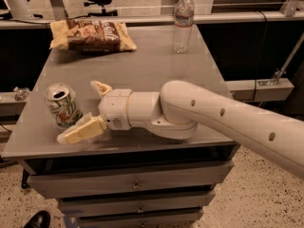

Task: Move 7up can near water bottle

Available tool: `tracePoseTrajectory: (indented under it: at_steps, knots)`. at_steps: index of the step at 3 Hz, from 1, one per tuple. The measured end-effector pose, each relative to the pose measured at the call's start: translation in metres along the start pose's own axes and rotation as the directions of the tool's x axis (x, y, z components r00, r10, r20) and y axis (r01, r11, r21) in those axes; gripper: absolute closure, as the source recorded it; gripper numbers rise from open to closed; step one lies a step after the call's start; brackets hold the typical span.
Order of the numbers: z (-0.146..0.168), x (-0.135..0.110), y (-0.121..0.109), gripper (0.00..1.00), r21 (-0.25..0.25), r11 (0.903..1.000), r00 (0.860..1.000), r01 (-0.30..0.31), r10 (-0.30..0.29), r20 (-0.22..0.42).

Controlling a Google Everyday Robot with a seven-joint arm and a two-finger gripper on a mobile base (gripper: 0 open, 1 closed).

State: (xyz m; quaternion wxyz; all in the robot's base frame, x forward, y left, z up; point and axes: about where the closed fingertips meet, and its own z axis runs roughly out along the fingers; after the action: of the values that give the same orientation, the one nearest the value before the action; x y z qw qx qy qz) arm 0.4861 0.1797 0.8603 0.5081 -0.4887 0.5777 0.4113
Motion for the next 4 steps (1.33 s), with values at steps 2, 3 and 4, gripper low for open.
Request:
tracePoseTrajectory:
  at_steps: [2,3,4]
  knots:
    - [0.0240,0.0036,0.0062,0.41,-0.014,0.9999,0.998,-0.009,0.010,0.057]
    - [0.0245,0.0047,0.0073,0.64,-0.007,0.9999,0.998,-0.012,0.013,0.063]
    - [0.0160,0.0027,0.0032,0.87,0.015,0.9999,0.998,-0.005,0.004,0.059]
